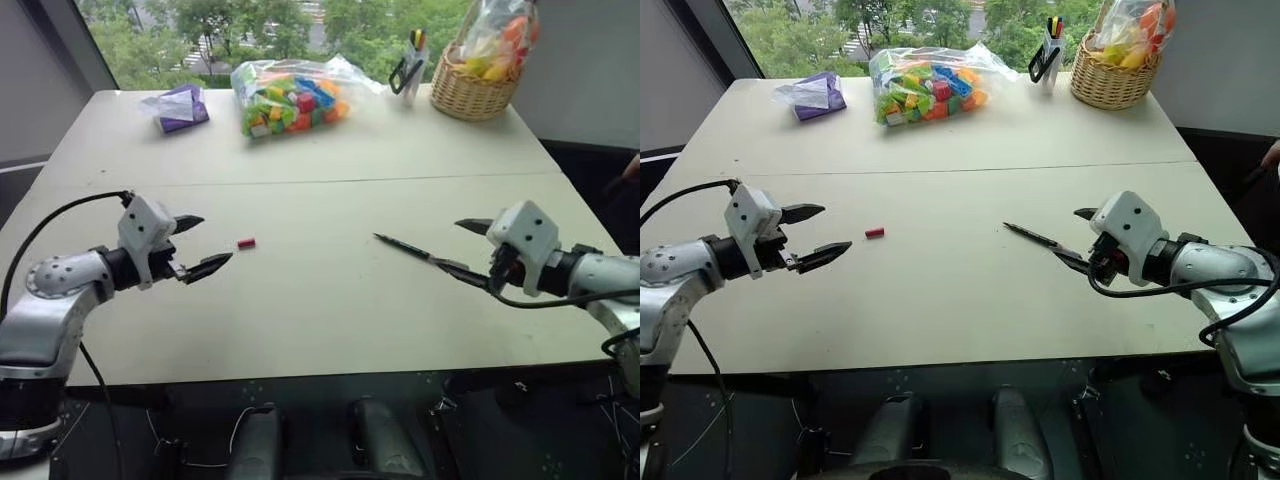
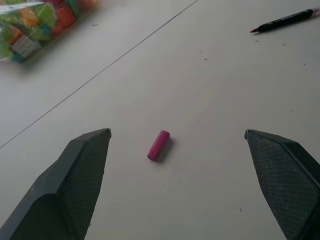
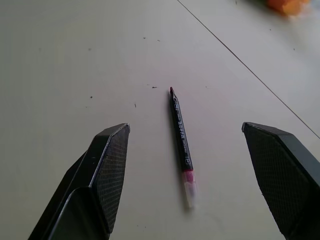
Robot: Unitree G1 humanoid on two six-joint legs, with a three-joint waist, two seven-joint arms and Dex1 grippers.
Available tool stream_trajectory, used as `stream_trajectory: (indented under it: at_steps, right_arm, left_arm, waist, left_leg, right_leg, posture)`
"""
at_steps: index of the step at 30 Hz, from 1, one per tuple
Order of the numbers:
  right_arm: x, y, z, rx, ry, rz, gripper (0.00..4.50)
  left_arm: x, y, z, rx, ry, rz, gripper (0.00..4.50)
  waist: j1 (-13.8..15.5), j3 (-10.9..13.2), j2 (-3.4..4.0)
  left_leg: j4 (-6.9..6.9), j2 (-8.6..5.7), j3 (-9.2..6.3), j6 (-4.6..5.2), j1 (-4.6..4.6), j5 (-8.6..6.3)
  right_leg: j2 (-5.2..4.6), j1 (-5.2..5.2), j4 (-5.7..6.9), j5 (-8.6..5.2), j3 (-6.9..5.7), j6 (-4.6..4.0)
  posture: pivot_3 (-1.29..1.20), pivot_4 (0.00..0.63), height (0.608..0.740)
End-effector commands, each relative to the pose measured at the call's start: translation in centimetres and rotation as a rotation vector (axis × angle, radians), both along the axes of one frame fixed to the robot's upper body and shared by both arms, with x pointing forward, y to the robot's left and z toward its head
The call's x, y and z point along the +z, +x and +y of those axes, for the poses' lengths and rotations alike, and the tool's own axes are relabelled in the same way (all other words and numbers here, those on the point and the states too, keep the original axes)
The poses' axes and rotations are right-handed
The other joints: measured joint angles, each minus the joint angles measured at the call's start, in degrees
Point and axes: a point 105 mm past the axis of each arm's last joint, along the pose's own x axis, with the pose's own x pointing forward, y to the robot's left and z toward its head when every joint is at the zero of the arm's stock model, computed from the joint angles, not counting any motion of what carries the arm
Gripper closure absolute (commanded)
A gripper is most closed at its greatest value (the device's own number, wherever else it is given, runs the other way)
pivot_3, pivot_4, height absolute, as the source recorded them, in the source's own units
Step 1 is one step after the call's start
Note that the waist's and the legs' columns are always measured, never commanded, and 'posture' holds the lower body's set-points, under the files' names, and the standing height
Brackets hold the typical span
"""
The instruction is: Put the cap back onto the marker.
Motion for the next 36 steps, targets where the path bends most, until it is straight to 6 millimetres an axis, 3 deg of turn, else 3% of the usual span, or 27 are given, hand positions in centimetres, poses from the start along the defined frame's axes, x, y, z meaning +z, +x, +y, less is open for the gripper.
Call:
stream_trajectory:
  at_steps: [1,6,27,32,36]
  right_arm:
    - [2.1,-0.3,0.7,0.036,-0.006,-0.059,0.80]
    - [2.5,-0.4,1.2,0.049,0.001,-0.064,0.80]
    - [2.7,-0.3,2.0,0.049,0.025,-0.079,0.80]
    - [2.7,-0.5,2.4,0.044,0.063,-0.078,0.80]
    - [2.3,-0.5,2.6,0.034,0.066,-0.079,0.80]
  left_arm:
    - [1.1,-0.4,0.4,-0.018,0.005,-0.008,0.02]
    - [1.8,0.1,0.4,-0.013,-0.007,-0.041,0.02]
    - [1.3,0.9,-0.2,-0.028,0.018,-0.045,0.02]
    - [-0.4,2.2,0.5,-0.024,-0.028,-0.013,0.02]
    - [-2.3,4.8,0.9,-0.025,-0.079,0.008,0.02]
  waist:
    - [0.03,0.00,0.00]
    - [0.10,0.02,-0.03]
    - [0.07,0.02,-0.04]
    - [0.12,0.02,-0.03]
    - [0.43,0.01,-0.05]
  left_leg:
    - [0.00,0.01,0.00,0.00,0.00,0.00]
    - [0.00,0.01,0.00,0.00,-0.03,0.00]
    - [0.01,0.01,0.01,0.00,-0.08,0.00]
    - [0.01,0.00,0.02,0.00,-0.08,0.00]
    - [0.05,-0.03,0.00,0.00,-0.11,0.00]
  right_leg:
    - [0.00,0.00,0.00,0.00,0.00,0.00]
    - [-0.01,-0.01,0.00,0.01,0.00,0.01]
    - [-0.02,-0.06,0.00,0.02,0.00,0.02]
    - [-0.01,-0.06,0.02,0.02,0.00,0.03]
    - [-0.01,-0.07,0.01,0.03,-0.02,0.03]
  posture:
    - [0.00,0.150,0.740]
    - [0.00,0.150,0.740]
    - [0.00,0.150,0.740]
    - [0.00,0.150,0.740]
    - [0.00,0.150,0.740]
